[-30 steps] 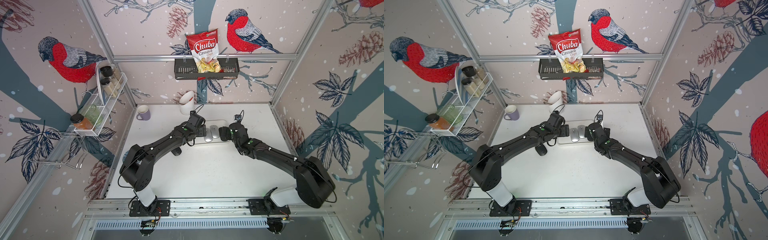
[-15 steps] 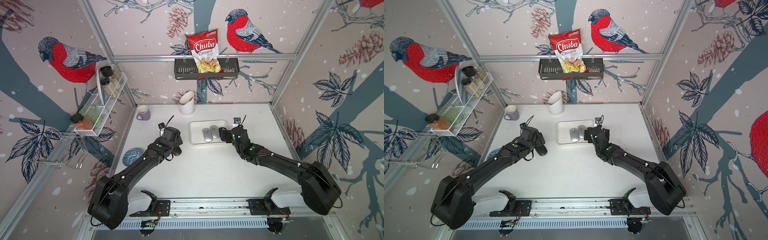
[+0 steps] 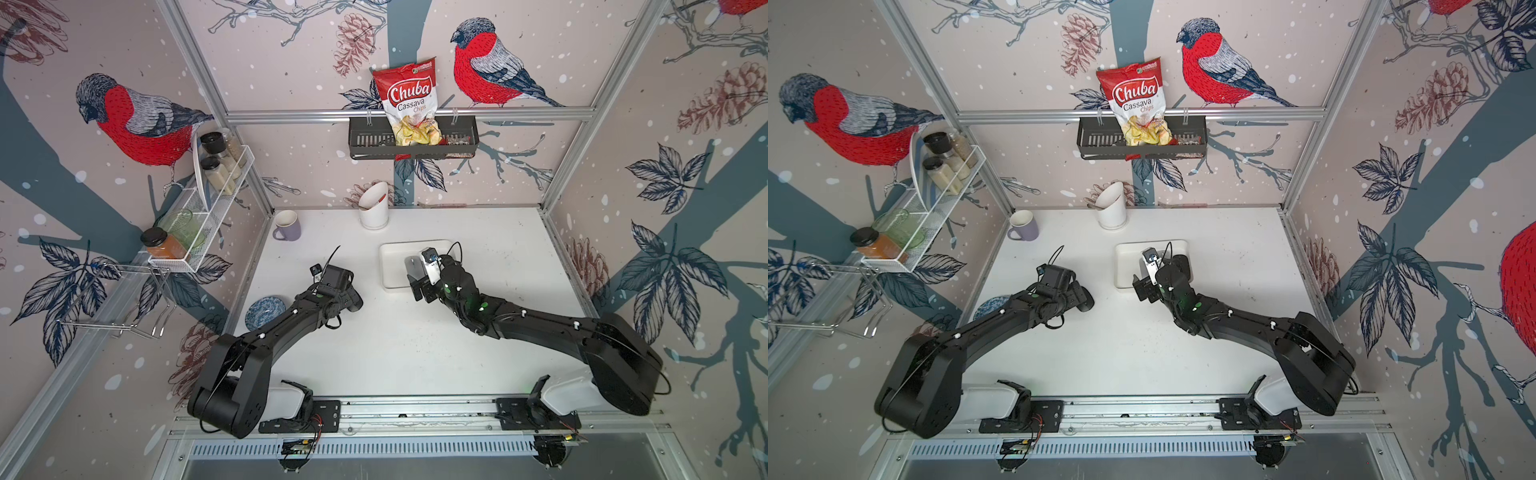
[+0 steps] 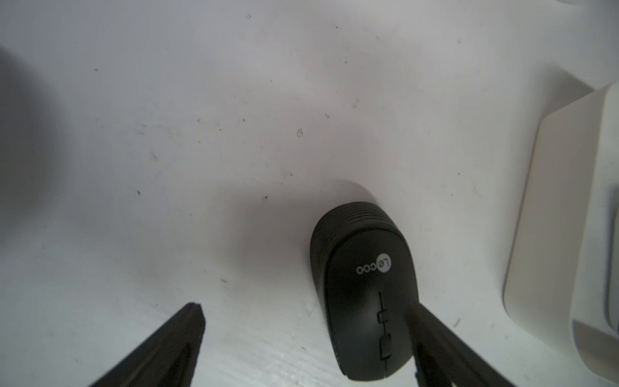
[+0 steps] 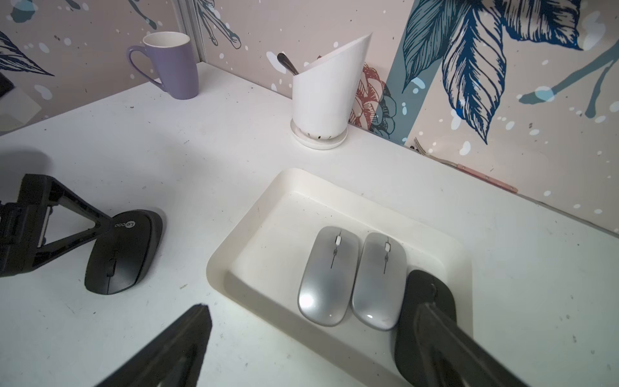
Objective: Put the mouse in the storage box
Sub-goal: Pick up the mouse from the center of the board.
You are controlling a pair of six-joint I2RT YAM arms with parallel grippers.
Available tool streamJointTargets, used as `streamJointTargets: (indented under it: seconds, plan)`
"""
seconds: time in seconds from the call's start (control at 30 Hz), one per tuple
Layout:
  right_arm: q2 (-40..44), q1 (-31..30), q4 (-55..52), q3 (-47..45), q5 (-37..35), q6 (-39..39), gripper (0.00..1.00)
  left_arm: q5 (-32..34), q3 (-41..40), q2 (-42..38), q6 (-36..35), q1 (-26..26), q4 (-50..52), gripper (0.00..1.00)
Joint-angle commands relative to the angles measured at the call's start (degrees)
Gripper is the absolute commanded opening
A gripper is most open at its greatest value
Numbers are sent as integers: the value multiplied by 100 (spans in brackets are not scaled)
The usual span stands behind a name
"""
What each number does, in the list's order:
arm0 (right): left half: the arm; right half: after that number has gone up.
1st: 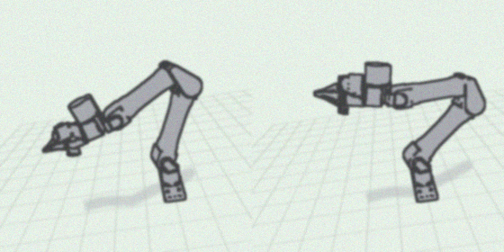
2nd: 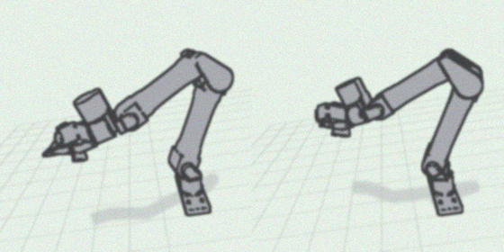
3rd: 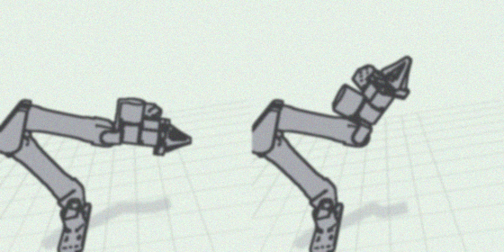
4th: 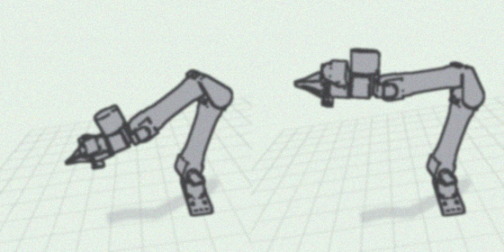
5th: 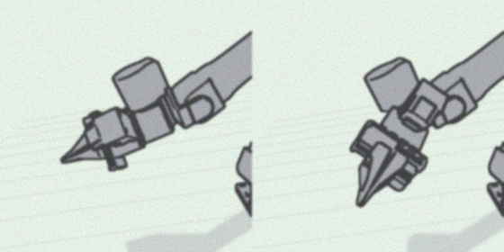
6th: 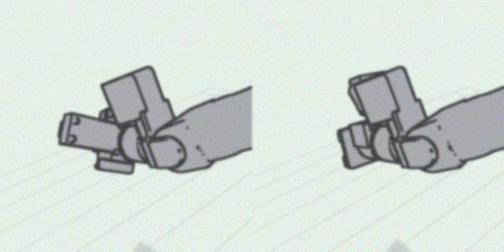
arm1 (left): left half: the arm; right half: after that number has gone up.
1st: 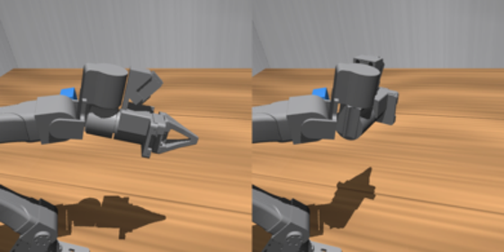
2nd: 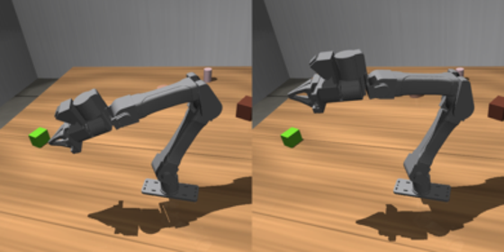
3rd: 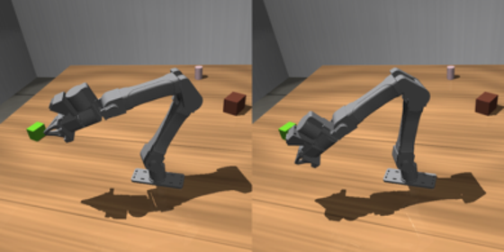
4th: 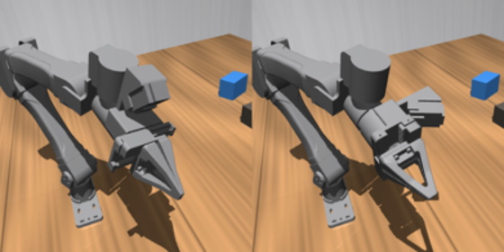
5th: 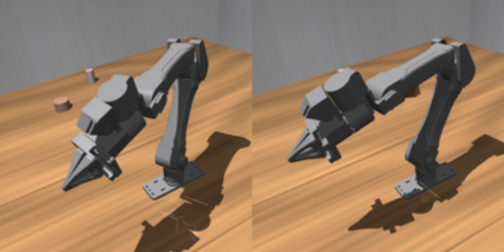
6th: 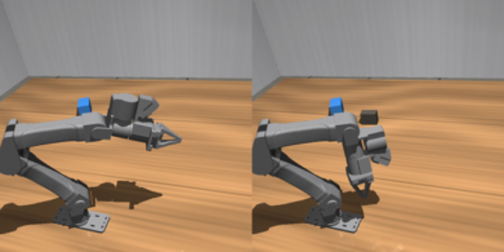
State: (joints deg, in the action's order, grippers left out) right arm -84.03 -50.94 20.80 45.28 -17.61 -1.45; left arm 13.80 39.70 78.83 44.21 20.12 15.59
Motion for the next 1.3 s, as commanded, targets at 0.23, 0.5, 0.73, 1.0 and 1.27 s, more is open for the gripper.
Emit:
streamJointTargets:
  seconds: [0.23,0.5,0.73,1.0,1.27]
  plan:
    - [-76,-144,251,68,-321,-127,100,-263,639,865,-179,184,-345,91]
    - [-59,-200,269,27,-712,-143,100,-50,635,1229,-110,335,-210,85]
    - [-100,-292,205,120,-901,-256,100,-113,600,1371,-106,390,-467,77]
    - [-98,-424,170,160,-1046,-295,100,-17,721,1606,-208,429,-380,72]
    - [-162,-486,224,165,-1082,-292,100,49,547,1400,-374,451,-510,68]
